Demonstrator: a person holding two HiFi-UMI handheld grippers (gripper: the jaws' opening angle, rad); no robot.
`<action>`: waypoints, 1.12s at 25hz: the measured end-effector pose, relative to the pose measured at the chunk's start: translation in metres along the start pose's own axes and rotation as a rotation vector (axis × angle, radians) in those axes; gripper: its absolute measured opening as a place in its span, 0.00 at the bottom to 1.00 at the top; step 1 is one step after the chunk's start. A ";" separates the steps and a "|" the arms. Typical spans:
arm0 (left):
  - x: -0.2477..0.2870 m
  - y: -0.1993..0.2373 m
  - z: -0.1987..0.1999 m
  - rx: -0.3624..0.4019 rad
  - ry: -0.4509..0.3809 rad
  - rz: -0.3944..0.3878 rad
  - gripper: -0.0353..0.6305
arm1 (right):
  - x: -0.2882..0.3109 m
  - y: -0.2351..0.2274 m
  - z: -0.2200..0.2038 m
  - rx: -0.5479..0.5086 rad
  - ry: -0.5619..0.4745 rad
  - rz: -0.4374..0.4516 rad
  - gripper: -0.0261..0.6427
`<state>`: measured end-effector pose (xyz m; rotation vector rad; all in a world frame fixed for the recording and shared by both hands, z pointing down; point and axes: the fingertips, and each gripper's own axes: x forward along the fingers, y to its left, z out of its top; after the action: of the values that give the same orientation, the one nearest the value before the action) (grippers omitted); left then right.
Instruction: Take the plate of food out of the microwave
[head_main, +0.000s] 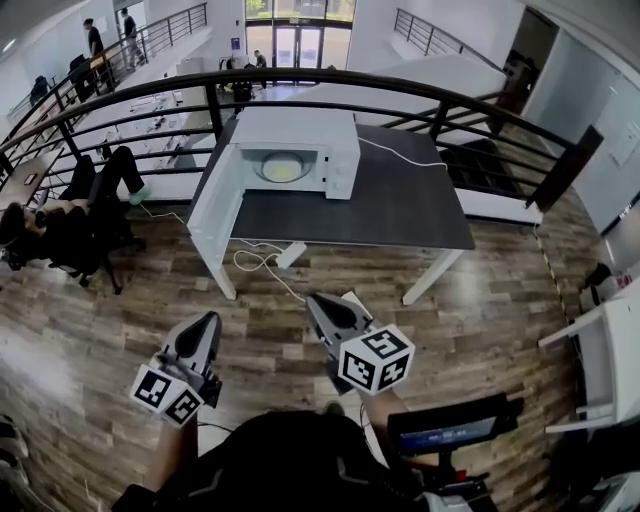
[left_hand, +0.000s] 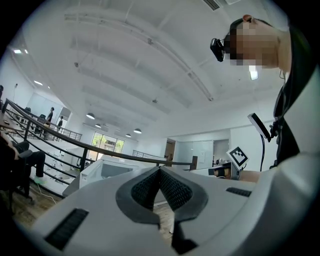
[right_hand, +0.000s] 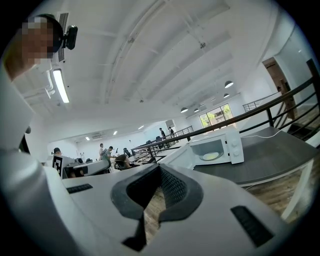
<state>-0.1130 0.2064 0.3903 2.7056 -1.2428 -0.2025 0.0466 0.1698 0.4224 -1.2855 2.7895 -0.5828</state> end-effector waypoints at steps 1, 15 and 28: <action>-0.004 0.004 0.001 0.000 0.000 -0.002 0.06 | 0.003 0.003 -0.001 0.002 -0.001 -0.004 0.02; -0.016 0.044 -0.001 -0.006 0.004 -0.021 0.06 | 0.034 0.010 -0.008 0.019 -0.017 -0.044 0.02; 0.075 0.059 0.007 -0.005 -0.009 0.030 0.06 | 0.075 -0.067 0.035 0.017 -0.021 0.037 0.02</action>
<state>-0.1092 0.1109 0.3909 2.6828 -1.2825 -0.2147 0.0518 0.0639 0.4227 -1.2261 2.7788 -0.5866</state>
